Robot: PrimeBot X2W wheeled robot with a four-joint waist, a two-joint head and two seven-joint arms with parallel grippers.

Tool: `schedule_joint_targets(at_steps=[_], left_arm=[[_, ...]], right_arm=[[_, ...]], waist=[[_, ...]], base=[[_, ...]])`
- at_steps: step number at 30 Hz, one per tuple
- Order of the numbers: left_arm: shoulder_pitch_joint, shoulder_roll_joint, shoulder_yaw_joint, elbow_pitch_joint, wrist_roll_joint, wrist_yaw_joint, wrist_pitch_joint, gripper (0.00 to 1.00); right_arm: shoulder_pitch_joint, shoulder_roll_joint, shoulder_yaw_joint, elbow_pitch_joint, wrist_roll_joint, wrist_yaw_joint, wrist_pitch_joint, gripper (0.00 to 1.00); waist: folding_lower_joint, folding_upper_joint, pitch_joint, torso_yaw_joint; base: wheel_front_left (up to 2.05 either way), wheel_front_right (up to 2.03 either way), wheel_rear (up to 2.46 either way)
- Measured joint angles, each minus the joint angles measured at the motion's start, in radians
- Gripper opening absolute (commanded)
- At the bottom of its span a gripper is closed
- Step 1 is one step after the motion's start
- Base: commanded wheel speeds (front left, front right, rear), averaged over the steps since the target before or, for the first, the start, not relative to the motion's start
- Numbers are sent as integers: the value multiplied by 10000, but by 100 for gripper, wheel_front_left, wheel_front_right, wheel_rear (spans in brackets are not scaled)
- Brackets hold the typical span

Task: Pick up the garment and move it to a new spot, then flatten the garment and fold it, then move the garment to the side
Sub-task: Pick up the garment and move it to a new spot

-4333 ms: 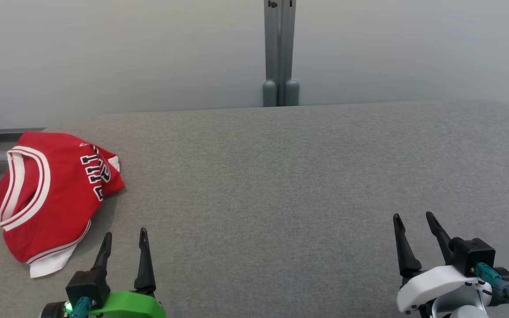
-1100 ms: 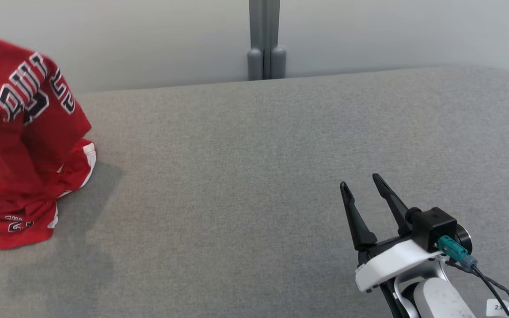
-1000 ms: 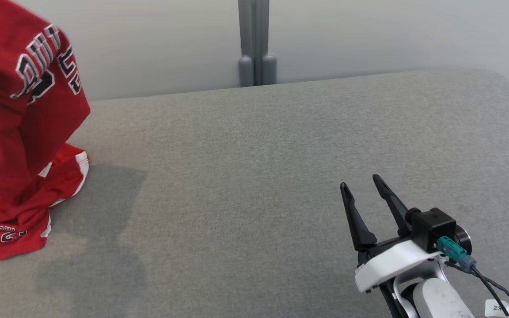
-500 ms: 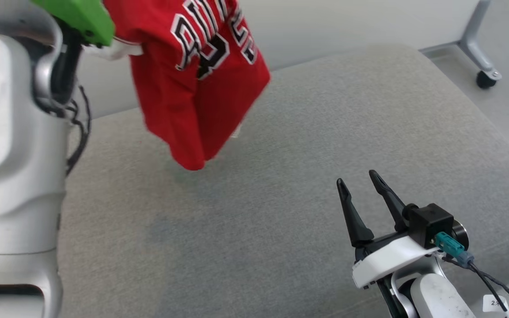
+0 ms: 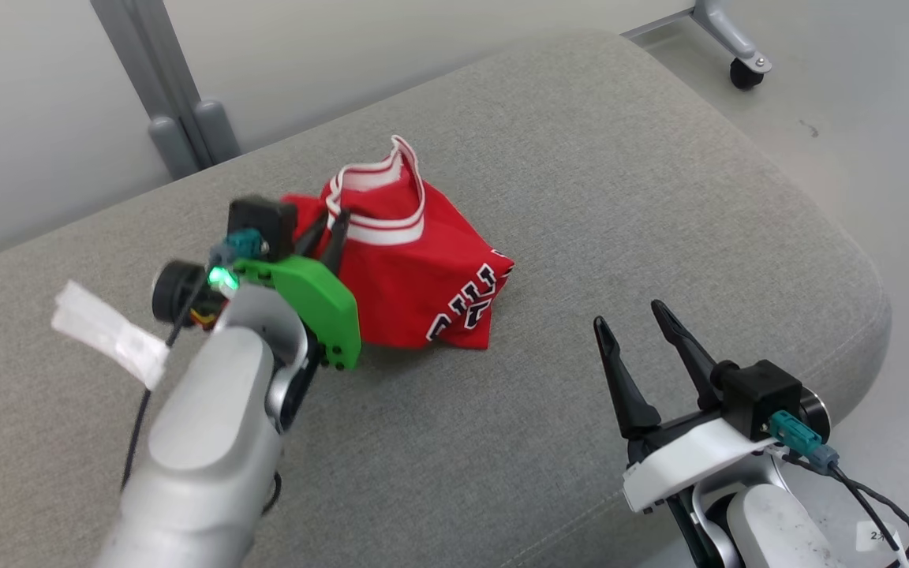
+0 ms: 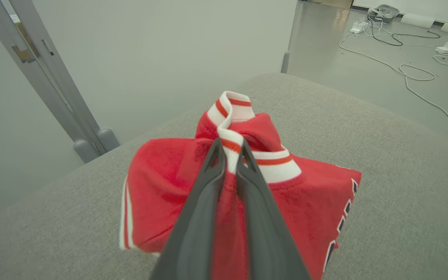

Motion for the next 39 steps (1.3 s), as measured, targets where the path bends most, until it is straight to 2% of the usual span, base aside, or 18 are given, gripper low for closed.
schedule_joint_targets(at_steps=[1, 5, 8, 10, 16, 23, 30, 39], left_arm=[[298, -109, 17, 157, -140, 0, -305, 100], [1011, -322, 38, 418, -531, 12, -1440, 100], [1368, -405, 186, 155, -784, 10, -2435, 100], [1760, -447, 441, -251, -1131, 0, -2736, 100], [3486, -437, 1697, -2431, -1294, 88, -2882, 100], [5524, -410, 3104, -4541, -430, 201, -2903, 100], [6842, -407, 3751, -5055, 270, 228, -2901, 100], [7887, -295, 4142, -5271, 773, 176, -2901, 100]], right_arm=[[0, 0, 2, 8, 0, 0, 0, 100], [0, 0, -75, 0, 23, 0, 0, 100], [1, 2, -107, -29, 54, 0, 0, 100], [5, 6, -167, -59, 48, 0, 0, 100], [192, 6, -399, -146, 50, 0, 15, 100], [456, 6, -982, -15, -54, 0, 23, 100], [641, 8, -1647, 405, -326, 0, 169, 100], [969, 12, -2038, 830, -370, 0, 234, 100]], waist=[[0, 0, 42, -1], [0, 0, 95, 201], [0, 0, 64, 466], [0, 0, -1, 696], [0, 0, -213, 1461], [0, -1, -503, 2445], [0, 0, -801, 3243], [0, 0, -1139, 3621]], base=[[0, 0, 0], [0, 0, 0], [0, 0, 0], [0, 0, 0], [0, 0, 0], [0, 0, 0], [0, 0, 0], [0, 0, 0]])
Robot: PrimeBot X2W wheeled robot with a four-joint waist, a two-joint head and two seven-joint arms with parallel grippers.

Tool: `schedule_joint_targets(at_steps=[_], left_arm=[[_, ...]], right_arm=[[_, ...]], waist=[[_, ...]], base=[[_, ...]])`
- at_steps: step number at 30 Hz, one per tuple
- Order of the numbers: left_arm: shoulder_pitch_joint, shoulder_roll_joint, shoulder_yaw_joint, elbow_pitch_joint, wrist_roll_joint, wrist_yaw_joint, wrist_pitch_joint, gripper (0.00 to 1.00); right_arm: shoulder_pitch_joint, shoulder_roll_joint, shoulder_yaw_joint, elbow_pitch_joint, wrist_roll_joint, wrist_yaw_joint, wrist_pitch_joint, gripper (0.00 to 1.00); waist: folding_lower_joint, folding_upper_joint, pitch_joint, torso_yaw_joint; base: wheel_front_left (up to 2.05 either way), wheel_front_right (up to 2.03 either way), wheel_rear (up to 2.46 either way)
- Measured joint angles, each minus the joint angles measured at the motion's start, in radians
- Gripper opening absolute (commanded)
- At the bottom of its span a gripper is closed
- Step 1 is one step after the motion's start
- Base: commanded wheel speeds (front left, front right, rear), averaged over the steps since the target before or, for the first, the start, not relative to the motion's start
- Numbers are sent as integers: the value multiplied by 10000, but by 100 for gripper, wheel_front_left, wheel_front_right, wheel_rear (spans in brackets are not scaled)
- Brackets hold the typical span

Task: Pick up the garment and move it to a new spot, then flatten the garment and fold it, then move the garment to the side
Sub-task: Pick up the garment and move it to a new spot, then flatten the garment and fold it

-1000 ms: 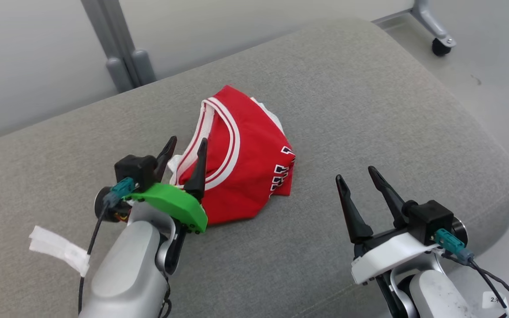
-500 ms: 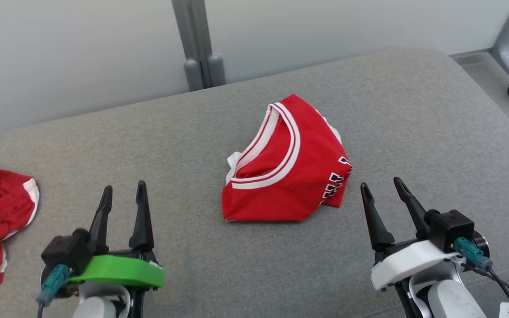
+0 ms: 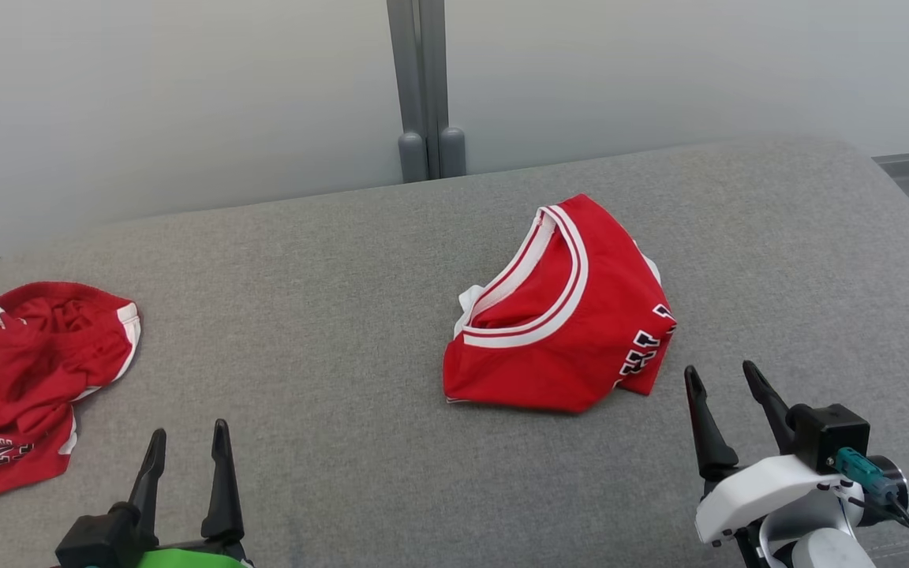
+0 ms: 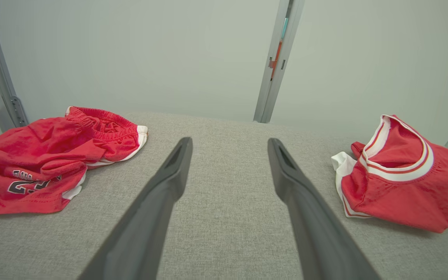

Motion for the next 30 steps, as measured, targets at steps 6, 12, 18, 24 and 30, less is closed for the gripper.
schedule_joint_targets(at_steps=[6, 12, 18, 24, 30], left_arm=[[120, -77, 36, -71, 25, -8, 0, 100], [103, -111, 56, 13, 65, -82, 0, 100], [60, -134, 52, -2, 82, -100, 0, 100], [-303, -165, -184, -180, 82, -81, 0, 100], [-1050, -186, -502, -159, 77, -138, 0, 100]], right_arm=[[25, -2, 13, -2, 2, 0, -2, 100], [-40, -6, 148, -40, 27, 0, 86, 100], [-1653, -4, 683, 61, -6, 0, 1624, 100], [-4401, -303, 698, 1256, -347, 0, 5275, 100], [-6761, -761, 454, 2945, -8, 6, 6838, 100]], waist=[[0, 0, 44, -35], [0, 0, 102, -39], [0, 0, 295, 17], [0, 0, 633, 270], [0, 0, 1216, 806]], base=[[0, 0, 0], [0, 0, 0], [0, 0, 0], [0, 0, 0], [0, 0, 0]])
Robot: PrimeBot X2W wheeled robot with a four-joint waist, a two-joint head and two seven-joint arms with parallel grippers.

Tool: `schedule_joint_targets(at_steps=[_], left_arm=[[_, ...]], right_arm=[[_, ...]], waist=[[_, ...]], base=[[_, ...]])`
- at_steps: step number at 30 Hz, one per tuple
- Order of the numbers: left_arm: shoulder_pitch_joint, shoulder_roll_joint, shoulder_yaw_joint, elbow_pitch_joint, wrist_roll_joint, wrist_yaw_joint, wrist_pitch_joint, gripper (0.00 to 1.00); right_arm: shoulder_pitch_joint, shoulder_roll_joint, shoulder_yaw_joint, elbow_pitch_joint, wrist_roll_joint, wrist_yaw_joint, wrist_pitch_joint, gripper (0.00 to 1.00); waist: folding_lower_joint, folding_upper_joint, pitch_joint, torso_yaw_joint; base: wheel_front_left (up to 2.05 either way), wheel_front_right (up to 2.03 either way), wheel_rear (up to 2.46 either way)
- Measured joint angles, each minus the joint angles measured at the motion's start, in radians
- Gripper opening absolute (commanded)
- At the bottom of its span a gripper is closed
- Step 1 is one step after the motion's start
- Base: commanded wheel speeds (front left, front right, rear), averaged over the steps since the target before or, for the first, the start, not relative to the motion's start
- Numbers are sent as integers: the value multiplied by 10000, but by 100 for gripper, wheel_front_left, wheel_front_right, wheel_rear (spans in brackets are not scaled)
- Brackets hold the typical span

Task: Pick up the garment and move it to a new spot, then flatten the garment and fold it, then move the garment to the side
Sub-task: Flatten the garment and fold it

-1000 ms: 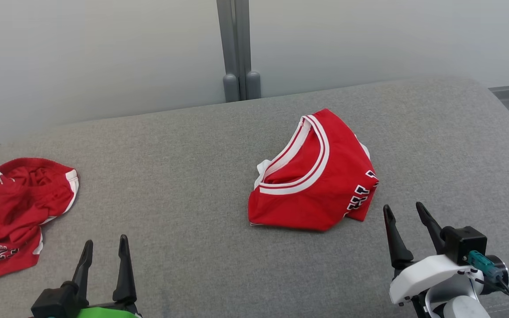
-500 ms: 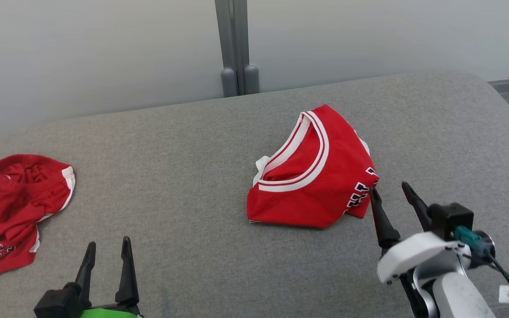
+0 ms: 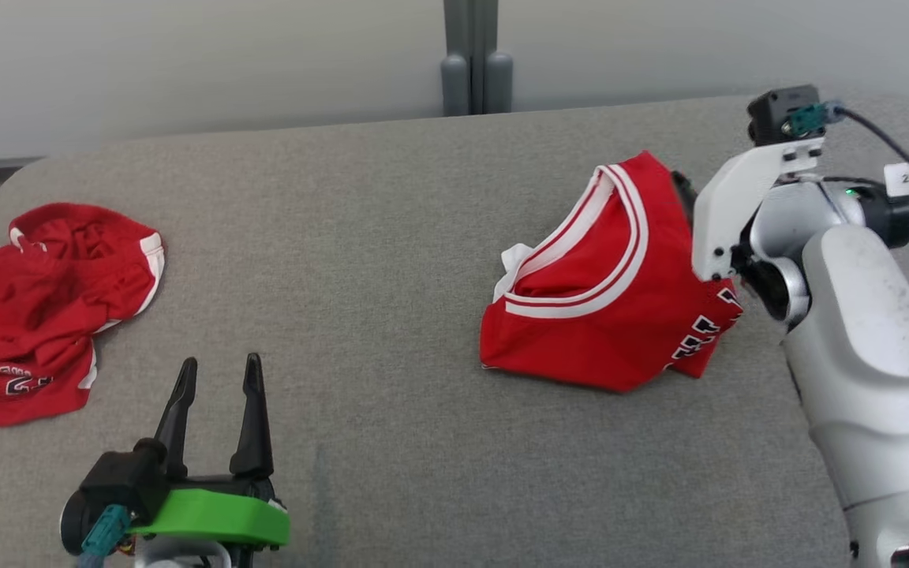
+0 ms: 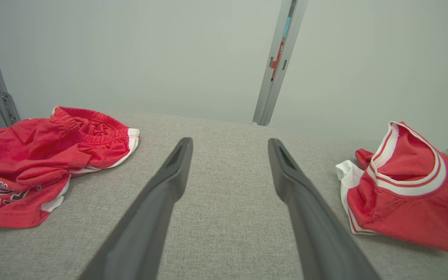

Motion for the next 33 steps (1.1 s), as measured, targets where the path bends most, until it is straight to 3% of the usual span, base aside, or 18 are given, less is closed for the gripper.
schedule_joint_targets(at_steps=[4, 18, 19, 20, 21, 26, 33], left_arm=[[-376, -6, -150, -25, -10, -31, 0, 100], [-614, -12, -407, -209, -180, 52, 0, 100], [-614, -12, -426, -198, -182, 52, 0, 100], [-614, -13, -431, -184, -186, 54, 0, 100], [-613, -12, -430, -176, -188, 63, 0, 100], [-561, -13, -435, -69, -190, 67, 0, 100], [-380, -17, -368, 10, -230, 109, 0, 100]], right_arm=[[-862, -522, -6, 1133, -203, 0, 192, 100], [-1806, -1390, 1862, 3258, -125, 0, -33, 100], [-1811, -1444, 1891, 3402, -178, 0, -21, 73], [-1829, -1517, 1862, 3576, -278, 2, -17, 32], [-1846, -1595, 1860, 3672, -418, 2, -42, 0], [-2095, -1488, 1931, 3699, -767, 0, -1035, 0], [-3080, -441, 3350, 3210, -171, 2, -3058, 0]], waist=[[0, 0, 408, 502], [0, 0, 1379, 1839], [0, 0, 1377, 1874], [0, 0, 1352, 1897], [0, 0, 1314, 1908], [0, 0, 1027, 1911], [0, 0, 491, 1918]], base=[[0, 0, 0], [0, 0, 0], [0, 0, 0], [0, 0, 0], [0, 0, 0], [0, 0, 0], [0, 0, 0]])
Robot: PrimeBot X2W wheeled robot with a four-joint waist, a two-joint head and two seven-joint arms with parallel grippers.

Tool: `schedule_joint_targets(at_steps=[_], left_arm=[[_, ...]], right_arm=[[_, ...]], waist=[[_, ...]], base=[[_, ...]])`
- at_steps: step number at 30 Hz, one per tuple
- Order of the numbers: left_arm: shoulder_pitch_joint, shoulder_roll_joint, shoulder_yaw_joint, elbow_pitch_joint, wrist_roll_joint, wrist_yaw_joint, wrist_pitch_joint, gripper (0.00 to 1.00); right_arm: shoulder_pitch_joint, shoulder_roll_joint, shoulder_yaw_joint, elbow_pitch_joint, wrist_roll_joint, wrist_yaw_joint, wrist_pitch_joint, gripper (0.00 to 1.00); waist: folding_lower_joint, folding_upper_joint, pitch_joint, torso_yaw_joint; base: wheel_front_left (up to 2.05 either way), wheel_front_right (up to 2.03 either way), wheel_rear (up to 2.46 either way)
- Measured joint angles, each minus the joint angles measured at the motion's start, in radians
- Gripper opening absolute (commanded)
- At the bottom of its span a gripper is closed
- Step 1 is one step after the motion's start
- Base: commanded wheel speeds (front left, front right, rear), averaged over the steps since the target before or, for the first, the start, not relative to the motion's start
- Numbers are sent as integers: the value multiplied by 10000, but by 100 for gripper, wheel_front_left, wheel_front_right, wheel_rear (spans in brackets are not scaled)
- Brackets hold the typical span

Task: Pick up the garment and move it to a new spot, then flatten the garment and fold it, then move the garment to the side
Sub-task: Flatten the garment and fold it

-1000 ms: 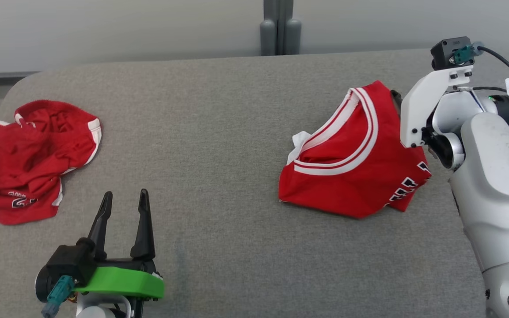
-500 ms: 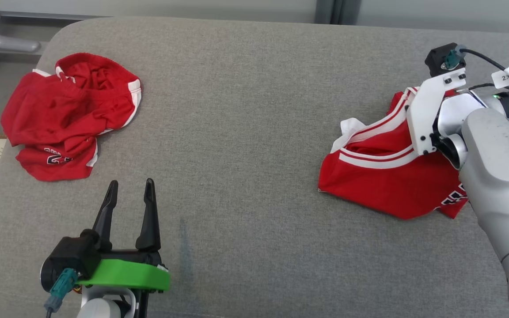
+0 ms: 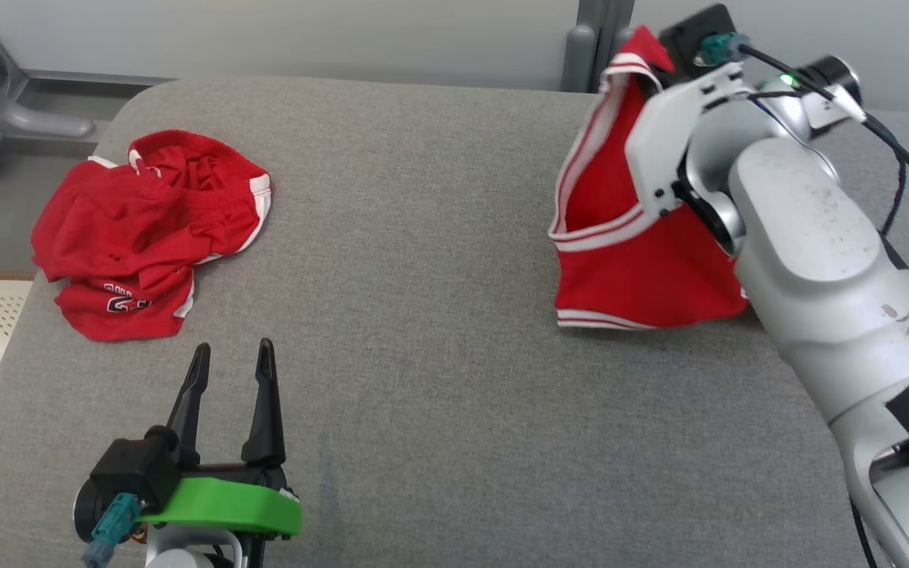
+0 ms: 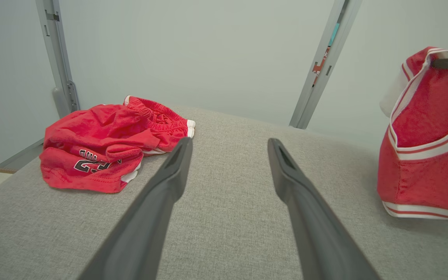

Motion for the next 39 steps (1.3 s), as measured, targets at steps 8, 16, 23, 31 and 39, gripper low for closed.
schedule_joint_targets(at_steps=[8, 16, 23, 31, 39], left_arm=[[93, 0, 13, 35, 29, 25, 0, 100], [276, 0, 21, 82, 59, 25, 0, 100], [414, 0, -19, 4, 73, 12, 0, 100], [389, -4, -301, 33, 77, -65, 0, 100], [174, -4, -303, 84, 105, -194, 0, 100]], right_arm=[[-1885, 719, 1914, -472, 1482, 0, -1975, 0], [-3175, 729, 2027, 146, 2368, 0, -3137, 0], [-1959, 320, 2054, 1260, 3135, 0, -3264, 0], [-402, -761, 1944, 2840, 3473, 0, -3716, 0], [-274, -1430, 2163, 3971, 3354, 0, -3770, 100]], waist=[[0, 0, -517, 109], [0, 0, -828, 161], [0, 0, -891, 27], [0, 0, -654, -129], [0, 0, -343, -195]], base=[[0, 0, 0], [0, 0, 0], [0, 0, 0], [0, 0, 0], [0, 0, 0]])
